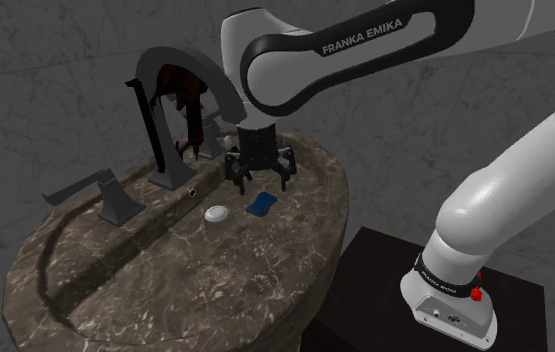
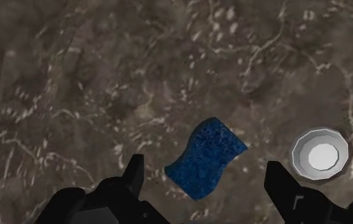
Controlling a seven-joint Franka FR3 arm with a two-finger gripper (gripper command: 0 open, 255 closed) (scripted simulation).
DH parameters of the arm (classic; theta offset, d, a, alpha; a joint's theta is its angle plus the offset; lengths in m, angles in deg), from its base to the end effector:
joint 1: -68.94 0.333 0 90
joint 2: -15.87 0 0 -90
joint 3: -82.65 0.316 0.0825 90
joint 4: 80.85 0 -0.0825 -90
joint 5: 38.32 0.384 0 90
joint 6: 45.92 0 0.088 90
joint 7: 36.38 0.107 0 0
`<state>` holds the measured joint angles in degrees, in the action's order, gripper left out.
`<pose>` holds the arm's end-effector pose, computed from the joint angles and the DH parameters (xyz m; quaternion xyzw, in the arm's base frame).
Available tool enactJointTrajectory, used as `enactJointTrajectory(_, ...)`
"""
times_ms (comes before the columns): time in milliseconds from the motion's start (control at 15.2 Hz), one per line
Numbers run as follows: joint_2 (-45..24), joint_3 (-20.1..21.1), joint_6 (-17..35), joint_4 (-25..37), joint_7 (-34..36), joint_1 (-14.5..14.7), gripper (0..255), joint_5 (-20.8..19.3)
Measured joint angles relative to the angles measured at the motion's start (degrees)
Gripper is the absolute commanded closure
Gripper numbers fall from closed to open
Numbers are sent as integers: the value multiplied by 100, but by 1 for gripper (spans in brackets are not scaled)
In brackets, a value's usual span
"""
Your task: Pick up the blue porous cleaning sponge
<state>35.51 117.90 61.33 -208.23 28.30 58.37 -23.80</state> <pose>0.4042 0.2252 0.4809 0.9174 -0.3962 -0.0365 0.0044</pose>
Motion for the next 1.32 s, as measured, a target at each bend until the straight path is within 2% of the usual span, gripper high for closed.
enactJointTrajectory(132,-198,119,164,28,327,-53,0,-29)
enactJointTrajectory(594,-454,254,698,-222,483,-58,0,-77)
enactJointTrajectory(660,-474,262,732,-240,486,-57,255,-85)
enactJointTrajectory(1320,-533,281,797,-253,502,-60,255,-109)
